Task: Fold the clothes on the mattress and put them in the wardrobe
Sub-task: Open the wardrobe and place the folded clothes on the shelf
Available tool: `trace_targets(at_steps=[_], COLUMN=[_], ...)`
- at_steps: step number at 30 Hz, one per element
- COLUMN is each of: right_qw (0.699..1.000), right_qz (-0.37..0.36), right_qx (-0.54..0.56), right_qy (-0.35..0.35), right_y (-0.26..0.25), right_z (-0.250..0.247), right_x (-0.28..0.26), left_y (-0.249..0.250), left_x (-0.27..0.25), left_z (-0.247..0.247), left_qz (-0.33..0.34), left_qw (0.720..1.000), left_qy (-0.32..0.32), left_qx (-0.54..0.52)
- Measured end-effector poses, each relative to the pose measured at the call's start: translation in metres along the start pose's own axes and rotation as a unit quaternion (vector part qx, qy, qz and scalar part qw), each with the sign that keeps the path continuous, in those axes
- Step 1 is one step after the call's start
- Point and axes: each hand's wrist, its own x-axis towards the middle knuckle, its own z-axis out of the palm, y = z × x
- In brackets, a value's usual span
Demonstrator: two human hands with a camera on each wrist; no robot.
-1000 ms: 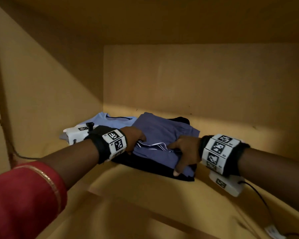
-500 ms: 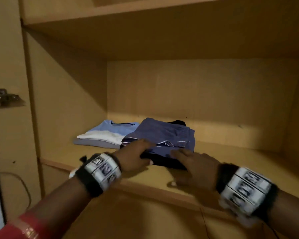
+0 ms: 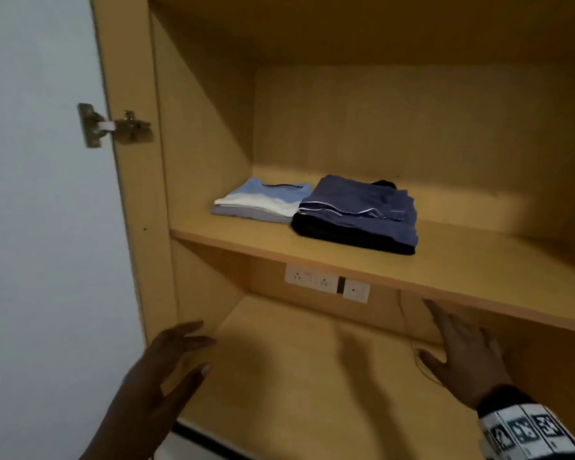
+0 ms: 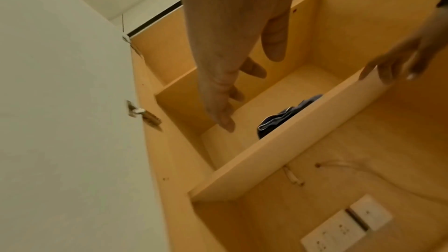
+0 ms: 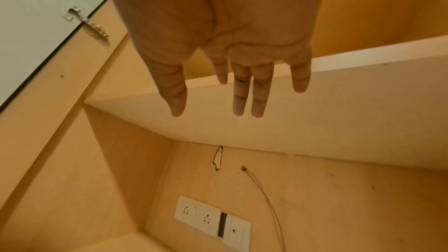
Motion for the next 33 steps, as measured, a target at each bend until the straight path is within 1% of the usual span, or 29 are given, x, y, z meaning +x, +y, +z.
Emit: trace_targets(at_steps=[2,3,4,6,8,9,11,13,14,15,16,17,19,21,24,26,28,29,30,31,32,33], right_qw=[0.999,0.998,0.997,0.991,0.981,0.977,0.972,0.964,0.959,0.956,0.955,0.953,0.951,0.950,0.950,0.948,0.946,0.946,0.946,0.945,0.946,0.945], right_qz=[0.013,0.013,0.010,0.003,-0.009,-0.017,-0.026,-0.040,-0.045,-0.048,-0.046,-0.046,-0.041,-0.030,-0.029,-0.017,0.001,0.009,0.021,0.028,0.040,0.046], right_qx=[0.035,0.058,0.078,0.124,0.187,0.207,0.233,0.262,0.279,0.288,0.291,0.298,0.305,0.312,0.311,0.318,0.323,0.324,0.324,0.324,0.321,0.321], right_qy=[0.015,0.021,0.026,0.048,0.057,0.049,0.021,0.028,0.033,0.037,0.035,0.028,0.014,-0.004,0.002,0.015,0.015,0.012,0.009,0.018,0.027,0.039], right_y=[-0.012,-0.017,-0.023,-0.034,-0.035,-0.030,-0.005,0.012,0.014,0.012,0.012,0.009,0.010,0.008,-0.002,-0.003,0.004,0.008,0.012,0.017,0.020,0.022], right_z=[0.000,-0.001,-0.002,-0.003,0.000,0.006,0.035,0.047,0.045,0.037,0.028,0.016,0.002,-0.013,-0.032,-0.030,-0.023,-0.020,-0.020,-0.019,-0.022,-0.026], right_x=[-0.010,-0.016,-0.022,-0.034,-0.046,-0.050,-0.044,-0.051,-0.062,-0.078,-0.095,-0.114,-0.148,-0.186,-0.246,-0.272,-0.286,-0.290,-0.293,-0.295,-0.298,-0.300], left_y=[-0.007,-0.010,-0.012,-0.015,-0.032,-0.041,-0.070,-0.103,-0.110,-0.119,-0.117,-0.113,-0.104,-0.098,-0.088,-0.098,-0.066,-0.034,0.000,0.033,0.065,0.090], left_x=[-0.028,-0.042,-0.057,-0.086,-0.117,-0.131,-0.153,-0.162,-0.159,-0.153,-0.145,-0.139,-0.130,-0.131,-0.144,-0.158,-0.173,-0.178,-0.181,-0.182,-0.182,-0.179], left_z=[-0.035,-0.054,-0.075,-0.118,-0.159,-0.179,-0.222,-0.268,-0.285,-0.298,-0.304,-0.307,-0.312,-0.319,-0.313,-0.291,-0.251,-0.226,-0.202,-0.176,-0.149,-0.122], left_qz=[0.013,0.018,0.016,-0.006,-0.060,-0.095,-0.170,-0.257,-0.289,-0.309,-0.310,-0.309,-0.309,-0.311,-0.339,-0.337,-0.330,-0.303,-0.254,-0.187,-0.121,-0.062], left_qw=[0.993,0.982,0.966,0.925,0.883,0.869,0.839,0.805,0.799,0.811,0.829,0.839,0.838,0.835,0.827,0.827,0.828,0.839,0.865,0.895,0.920,0.939], left_qy=[0.071,0.115,0.158,0.247,0.318,0.339,0.377,0.420,0.442,0.448,0.444,0.440,0.447,0.451,0.442,0.437,0.431,0.423,0.398,0.373,0.351,0.326], left_qx=[0.094,0.149,0.202,0.290,0.339,0.349,0.353,0.330,0.287,0.216,0.139,0.085,0.046,0.045,0.079,0.105,0.144,0.160,0.168,0.159,0.126,0.086])
